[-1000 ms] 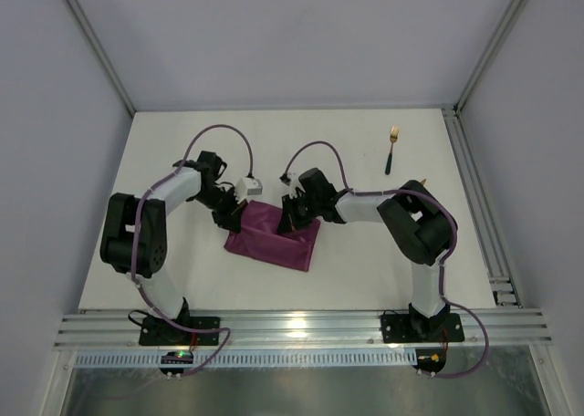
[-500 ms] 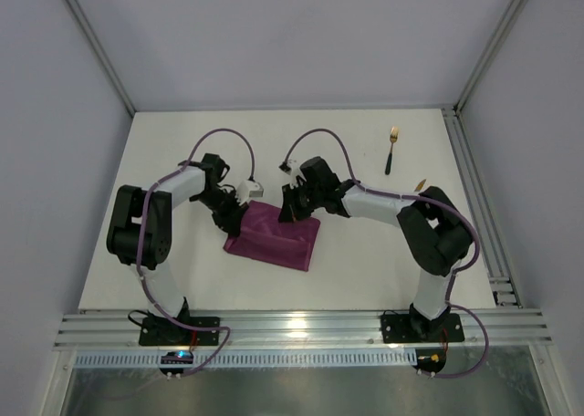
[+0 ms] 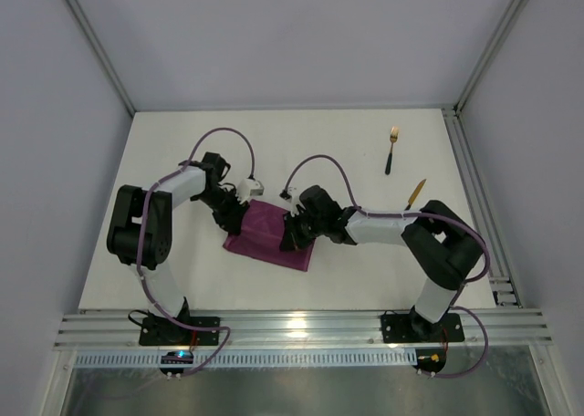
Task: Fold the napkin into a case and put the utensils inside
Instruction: Fold the lower triangle-folded napkin at the center of the board.
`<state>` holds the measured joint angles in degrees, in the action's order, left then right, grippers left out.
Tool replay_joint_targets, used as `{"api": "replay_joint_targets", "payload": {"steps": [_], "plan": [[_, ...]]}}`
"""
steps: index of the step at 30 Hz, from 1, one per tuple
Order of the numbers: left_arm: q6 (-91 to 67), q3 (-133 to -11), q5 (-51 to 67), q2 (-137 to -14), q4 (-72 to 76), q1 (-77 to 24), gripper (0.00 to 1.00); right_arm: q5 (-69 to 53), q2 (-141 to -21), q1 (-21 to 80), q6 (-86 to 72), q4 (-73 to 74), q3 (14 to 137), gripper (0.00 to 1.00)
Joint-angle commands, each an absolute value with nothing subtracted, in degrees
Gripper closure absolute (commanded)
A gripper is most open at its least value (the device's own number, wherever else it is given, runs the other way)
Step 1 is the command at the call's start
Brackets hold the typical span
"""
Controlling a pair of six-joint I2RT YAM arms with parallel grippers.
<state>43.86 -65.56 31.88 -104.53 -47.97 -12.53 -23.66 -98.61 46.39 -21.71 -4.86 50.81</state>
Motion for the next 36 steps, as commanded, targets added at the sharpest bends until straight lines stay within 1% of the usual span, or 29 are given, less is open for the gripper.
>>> {"api": "replay_joint_targets", "payload": {"steps": [1, 7, 9, 14, 21, 27, 30, 36], "plan": [[42.71, -65.66, 31.20, -102.75, -45.00, -12.74, 0.72, -22.24, -99.93, 45.97, -24.87, -10.46, 49.66, 0.96], [43.33, -65.83, 30.85, -101.08, -45.96, -12.57, 0.68, -21.62, -102.57, 45.88, -25.14, -10.02, 48.52, 0.96], [44.29, -66.09, 32.33, -100.20, -46.93, -12.22, 0.67, -21.53, -102.83, 45.79, -25.05, -9.76, 48.16, 0.96], [45.79, -67.15, 33.58, -98.97, -49.83, -9.23, 0.65, -21.79, -103.36, 45.26, -24.79, -9.67, 48.08, 0.96], [43.95, -65.39, 28.66, -100.02, -45.18, -8.88, 0.65, -22.32, -104.41, 45.18, -24.26, -9.67, 49.04, 0.96], [40.70, -64.60, 25.23, -100.72, -41.66, -8.88, 0.68, -22.59, -104.41, 45.09, -23.73, -9.84, 48.96, 0.96], [40.61, -63.99, 25.66, -99.58, -41.92, -8.88, 0.68, -22.76, -104.15, 45.00, -23.20, -9.67, 49.13, 0.96], [39.73, -63.89, 26.63, -92.65, -44.64, -8.88, 0.68, -23.64, -103.71, 44.74, -22.50, -8.62, 50.45, 0.96]]}}
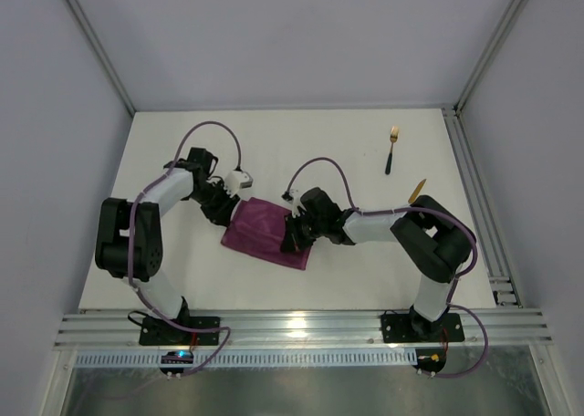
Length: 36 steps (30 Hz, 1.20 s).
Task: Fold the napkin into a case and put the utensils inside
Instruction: Fold the lower triangle-folded napkin at the center of the board.
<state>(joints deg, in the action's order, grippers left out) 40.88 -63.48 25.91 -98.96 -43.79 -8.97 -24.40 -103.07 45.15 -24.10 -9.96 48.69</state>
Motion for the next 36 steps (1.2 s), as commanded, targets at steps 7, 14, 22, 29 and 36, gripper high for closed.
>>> {"api": "replay_joint_targets", "payload": {"steps": [7, 14, 22, 29, 36], "plan": [[36.56, -63.02, 27.77, -84.03, -46.67, -9.75, 0.73, -23.55, -103.36, 44.56, -22.94, -8.35, 51.24, 0.96], [36.39, -59.41, 30.06, -89.99, -44.83, -14.41, 0.77, -23.64, -101.96, 44.30, -24.25, -9.23, 51.15, 0.96], [32.70, -61.87, 28.65, -99.57, -39.47, -14.41, 0.78, -23.64, -100.46, 43.51, -25.05, -9.58, 50.45, 0.96], [32.17, -62.05, 27.86, -103.97, -39.20, -14.41, 0.80, -23.38, -97.74, 40.70, -27.33, -12.92, 43.95, 0.96], [32.08, -61.00, 27.95, -103.10, -38.41, -14.41, 0.80, -21.54, -92.99, 36.92, -28.91, -13.53, 36.49, 0.96]]}}
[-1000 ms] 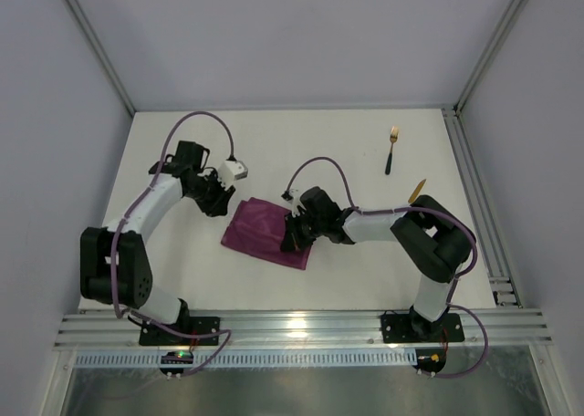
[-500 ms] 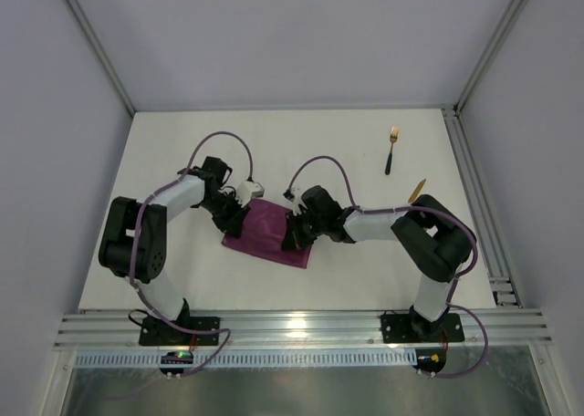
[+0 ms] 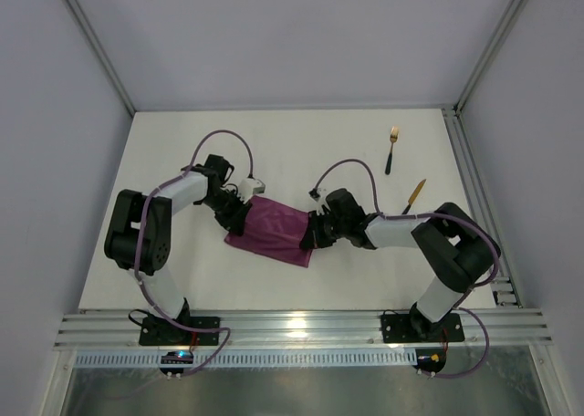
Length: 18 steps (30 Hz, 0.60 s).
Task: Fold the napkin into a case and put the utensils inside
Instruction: Fold the lower triangle-folded napkin at the center of the board, then pick up the 2/3-rectangle-folded napkin at the center of the board.
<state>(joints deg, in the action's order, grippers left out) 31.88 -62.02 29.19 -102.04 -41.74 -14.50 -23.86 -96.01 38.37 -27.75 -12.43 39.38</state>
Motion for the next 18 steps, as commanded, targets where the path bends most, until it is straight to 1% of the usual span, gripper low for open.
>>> {"api": "replay_joint_targets", "payload": {"steps": [1, 8, 10, 11, 13, 14, 15, 18], "plan": [[32.08, -61.00, 28.04, -103.01, -38.23, -14.41, 0.80, -21.19, -92.47, 36.57, -29.09, -13.45, 35.78, 0.96], [32.87, -60.47, 29.27, -101.26, -38.58, -14.41, 0.78, -20.22, -85.79, 36.04, -28.39, -10.02, 33.75, 0.95], [32.78, -60.56, 29.09, -100.90, -38.58, -14.41, 0.78, -19.52, -81.84, 35.86, -27.25, -7.57, 34.80, 0.92], [32.78, -60.47, 29.09, -100.72, -38.50, -14.41, 0.78, -18.38, -80.61, 35.69, -26.99, -6.51, 35.24, 0.90], [32.70, -60.47, 29.18, -100.81, -38.58, -14.41, 0.78, -16.97, -77.54, 33.85, -27.07, -3.52, 36.29, 0.72], [32.70, -60.47, 29.27, -100.81, -38.58, -14.41, 0.78, -16.44, -76.91, 32.79, -27.33, -2.04, 36.39, 0.66], [32.70, -60.47, 29.35, -100.90, -38.50, -14.41, 0.78, -15.74, -76.56, 30.52, -27.68, -1.59, 36.39, 0.62], [32.52, -60.47, 29.44, -101.16, -38.41, -14.41, 0.78, -17.12, -78.21, 27.34, -31.28, -1.40, 36.21, 0.59]]}}
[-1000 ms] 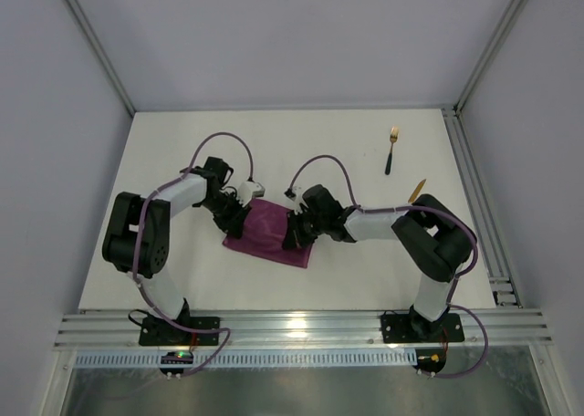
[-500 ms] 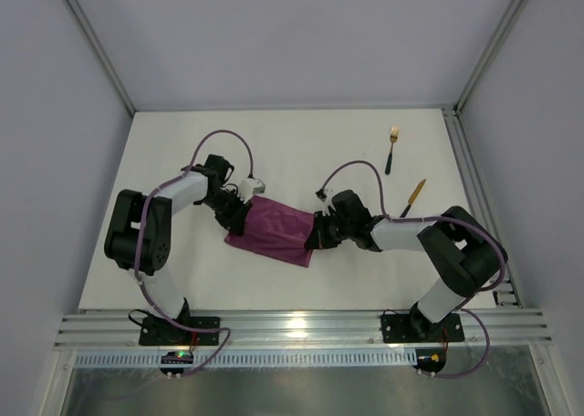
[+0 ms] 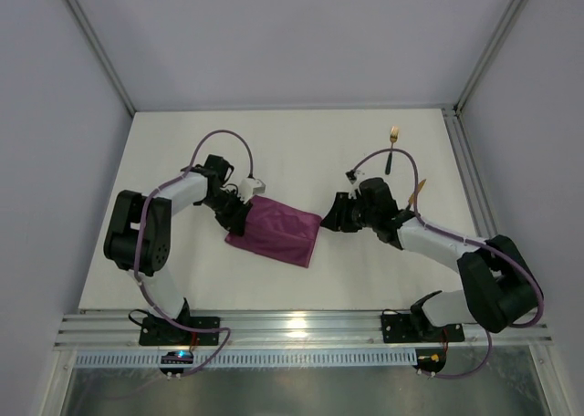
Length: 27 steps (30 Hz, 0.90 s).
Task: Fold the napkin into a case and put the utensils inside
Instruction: Pick up the 2/3-rectangle-folded napkin at the center of the board.
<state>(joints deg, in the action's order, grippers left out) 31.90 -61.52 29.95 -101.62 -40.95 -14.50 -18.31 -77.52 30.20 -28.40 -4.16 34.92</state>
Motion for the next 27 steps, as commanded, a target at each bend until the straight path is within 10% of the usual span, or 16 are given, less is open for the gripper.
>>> {"api": "replay_joint_targets", "payload": {"steps": [1, 27], "plan": [[32.52, -60.47, 29.44, -101.08, -38.41, -14.41, 0.78, -18.70, -80.66, 25.77, -33.64, -2.02, 36.21, 0.59], [32.96, -60.99, 27.42, -102.30, -37.18, -14.50, 0.78, -21.35, -101.87, 25.05, -44.13, -20.04, 39.73, 0.56]]}}
